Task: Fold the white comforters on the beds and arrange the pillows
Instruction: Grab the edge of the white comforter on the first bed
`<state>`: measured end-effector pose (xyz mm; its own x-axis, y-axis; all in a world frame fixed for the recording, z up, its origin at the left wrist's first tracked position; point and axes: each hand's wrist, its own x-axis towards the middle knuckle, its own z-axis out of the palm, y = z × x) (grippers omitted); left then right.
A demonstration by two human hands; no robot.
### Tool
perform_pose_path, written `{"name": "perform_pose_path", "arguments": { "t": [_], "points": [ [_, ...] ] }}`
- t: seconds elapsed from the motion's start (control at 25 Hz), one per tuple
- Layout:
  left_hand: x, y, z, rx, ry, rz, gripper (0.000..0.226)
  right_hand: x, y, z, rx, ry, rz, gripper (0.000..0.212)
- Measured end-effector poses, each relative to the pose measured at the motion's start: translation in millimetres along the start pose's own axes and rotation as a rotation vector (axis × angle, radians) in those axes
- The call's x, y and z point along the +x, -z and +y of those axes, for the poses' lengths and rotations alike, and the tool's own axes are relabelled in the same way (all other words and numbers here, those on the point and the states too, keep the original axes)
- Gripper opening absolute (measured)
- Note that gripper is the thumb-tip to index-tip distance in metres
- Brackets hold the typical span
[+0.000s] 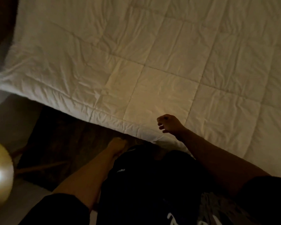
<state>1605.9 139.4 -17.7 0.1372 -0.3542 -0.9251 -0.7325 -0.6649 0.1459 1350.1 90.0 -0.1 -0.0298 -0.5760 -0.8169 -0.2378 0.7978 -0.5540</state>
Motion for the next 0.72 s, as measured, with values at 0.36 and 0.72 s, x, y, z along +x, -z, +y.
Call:
{"name": "perform_pose_path", "arguments": {
  "t": [0.36, 0.72],
  "points": [
    [50, 80, 86, -0.044, -0.029, -0.042, 0.025, 8, 14, 59, 0.212, -0.309, 0.188, 0.015],
    [74, 21, 124, 0.168, -0.061, -0.163, 0.032, 18, 27, 133, 0.288, -0.404, 0.31, 0.015]
  ]
}}
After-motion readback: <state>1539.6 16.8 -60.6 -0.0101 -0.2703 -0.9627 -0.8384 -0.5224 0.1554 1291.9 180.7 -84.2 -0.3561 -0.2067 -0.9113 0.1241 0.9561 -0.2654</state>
